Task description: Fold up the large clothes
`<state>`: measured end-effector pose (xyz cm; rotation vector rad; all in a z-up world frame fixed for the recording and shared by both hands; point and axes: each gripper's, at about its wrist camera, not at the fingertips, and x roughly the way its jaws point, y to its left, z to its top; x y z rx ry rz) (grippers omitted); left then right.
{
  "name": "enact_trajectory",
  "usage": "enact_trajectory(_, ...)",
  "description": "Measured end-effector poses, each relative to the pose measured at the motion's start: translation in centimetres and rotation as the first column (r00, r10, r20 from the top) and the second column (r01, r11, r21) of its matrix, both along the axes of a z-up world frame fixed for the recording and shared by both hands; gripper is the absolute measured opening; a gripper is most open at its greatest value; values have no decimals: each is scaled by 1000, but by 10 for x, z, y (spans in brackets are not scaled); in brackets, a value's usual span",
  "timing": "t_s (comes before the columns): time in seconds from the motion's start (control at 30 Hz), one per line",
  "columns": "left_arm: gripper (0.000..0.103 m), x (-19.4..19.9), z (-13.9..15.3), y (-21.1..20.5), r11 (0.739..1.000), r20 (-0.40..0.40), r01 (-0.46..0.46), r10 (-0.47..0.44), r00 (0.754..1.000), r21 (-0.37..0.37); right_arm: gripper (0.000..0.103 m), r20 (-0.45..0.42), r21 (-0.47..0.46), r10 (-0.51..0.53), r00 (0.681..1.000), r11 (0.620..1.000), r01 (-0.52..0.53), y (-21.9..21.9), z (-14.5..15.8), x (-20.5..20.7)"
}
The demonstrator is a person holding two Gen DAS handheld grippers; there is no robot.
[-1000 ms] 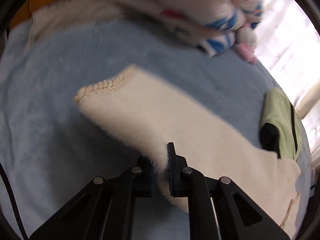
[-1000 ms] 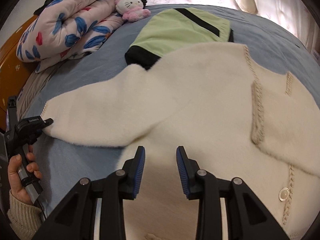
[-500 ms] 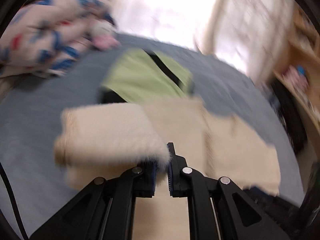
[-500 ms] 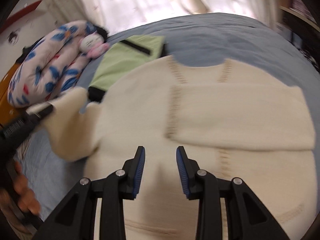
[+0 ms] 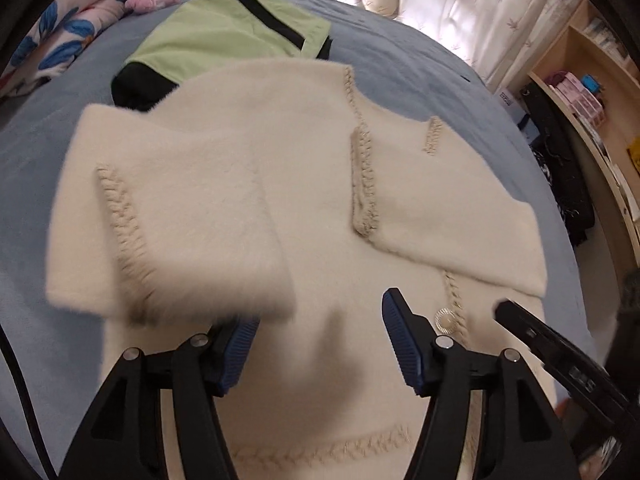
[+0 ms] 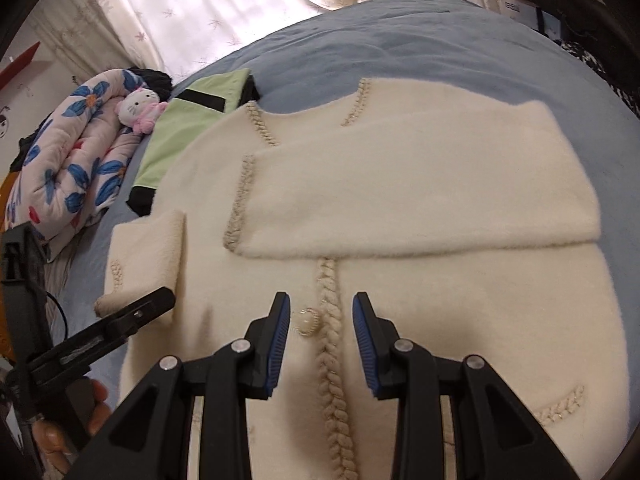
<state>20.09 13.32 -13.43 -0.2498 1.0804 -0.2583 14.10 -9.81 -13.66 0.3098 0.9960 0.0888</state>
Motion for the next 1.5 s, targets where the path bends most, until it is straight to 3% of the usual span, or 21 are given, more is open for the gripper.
enact_trajectory(0.17,62,-26,18,24,1000,32,-22,22,999,-4,33,35,-21,105,994,994,-105,30,9,2)
enact_trajectory(0.3,62,-49,23,64,991,38,-133,133,990,0,33,55,-49,214,975,976,-211,65,17,7)
enact_trajectory(0.5,62,-56,22,115,956,54,-288,285,957,55,35,74,-137,389,918,916,-377,138,25,15)
enact_trajectory(0.63,62,-64,13,145,929,27,-368,367,930,33,49,68,-216,517,853,842,-493,188,20,16)
enact_trajectory(0.83,62,-75,-7,178,909,-31,-417,417,908,1,51,7,-387,647,762,705,-595,238,0,6)
enact_trajectory(0.93,62,-79,-15,186,904,-52,-427,425,903,-14,51,-16,-485,663,748,649,-586,254,-12,7)
enact_trajectory(1.03,62,-82,-17,187,904,-59,-427,425,903,-23,50,-52,-522,680,732,606,-600,268,-20,15)
enact_trajectory(1.07,62,-82,-17,187,906,-58,-423,421,905,-27,45,-54,-533,682,729,598,-599,270,-20,16)
enact_trajectory(1.1,62,-83,-16,186,908,-55,-418,416,908,-28,17,-43,-547,689,724,590,-594,273,-16,16)
enact_trajectory(1.17,62,-83,-14,182,912,-48,-409,407,912,-27,14,-18,-557,679,734,603,-571,272,-1,19)
enact_trajectory(1.27,62,-82,-11,176,919,-40,-394,393,919,-25,13,107,-531,596,795,711,-461,238,43,32)
enact_trajectory(1.4,62,-82,-10,166,929,-38,-368,367,929,-24,13,205,-400,381,901,873,-278,148,91,47)
enact_trajectory(1.43,62,-83,-10,162,933,-38,-359,358,933,-24,13,204,-358,332,921,901,-246,123,95,47)
enact_trajectory(1.5,62,-82,-10,154,940,-38,-340,339,940,-20,3,188,-333,250,950,926,-178,84,92,42)
